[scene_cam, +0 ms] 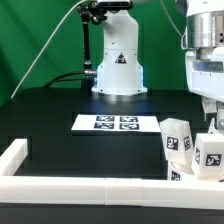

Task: Assemble stool

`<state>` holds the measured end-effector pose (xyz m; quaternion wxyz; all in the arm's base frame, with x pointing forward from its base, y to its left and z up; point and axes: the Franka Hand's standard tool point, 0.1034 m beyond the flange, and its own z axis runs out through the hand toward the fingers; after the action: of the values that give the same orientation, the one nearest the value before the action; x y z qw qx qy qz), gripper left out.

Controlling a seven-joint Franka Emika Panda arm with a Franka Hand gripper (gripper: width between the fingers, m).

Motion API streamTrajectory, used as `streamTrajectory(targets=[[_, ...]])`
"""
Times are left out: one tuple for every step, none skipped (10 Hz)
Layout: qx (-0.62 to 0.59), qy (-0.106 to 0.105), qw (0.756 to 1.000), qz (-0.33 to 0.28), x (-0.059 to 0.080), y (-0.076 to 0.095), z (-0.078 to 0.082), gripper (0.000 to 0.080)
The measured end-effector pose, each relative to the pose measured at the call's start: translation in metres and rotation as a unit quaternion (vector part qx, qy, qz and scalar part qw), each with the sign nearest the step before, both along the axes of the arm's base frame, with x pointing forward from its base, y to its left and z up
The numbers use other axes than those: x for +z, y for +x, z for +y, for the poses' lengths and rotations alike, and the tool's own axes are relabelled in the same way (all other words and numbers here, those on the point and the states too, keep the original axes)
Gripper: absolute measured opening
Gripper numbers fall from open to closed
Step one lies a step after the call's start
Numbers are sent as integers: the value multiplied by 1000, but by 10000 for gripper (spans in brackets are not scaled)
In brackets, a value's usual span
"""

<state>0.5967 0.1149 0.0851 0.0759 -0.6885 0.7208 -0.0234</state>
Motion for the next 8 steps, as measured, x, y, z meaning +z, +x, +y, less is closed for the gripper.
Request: streamTrajectory(targets=[[-73, 21, 997, 0, 0, 0, -3, 335], [-125, 34, 992, -4, 0, 0, -5, 335], [-170, 44, 984, -15, 0, 1, -6, 335], [-225, 57, 972, -23, -1, 0, -5, 336], [-269, 68, 960, -42, -1, 1, -5, 336], [-304, 79, 948, -49, -1, 1, -5, 336], [-330, 88, 938, -53, -1, 1, -4, 336], [-342, 95, 934, -51, -1, 1, -3, 336]])
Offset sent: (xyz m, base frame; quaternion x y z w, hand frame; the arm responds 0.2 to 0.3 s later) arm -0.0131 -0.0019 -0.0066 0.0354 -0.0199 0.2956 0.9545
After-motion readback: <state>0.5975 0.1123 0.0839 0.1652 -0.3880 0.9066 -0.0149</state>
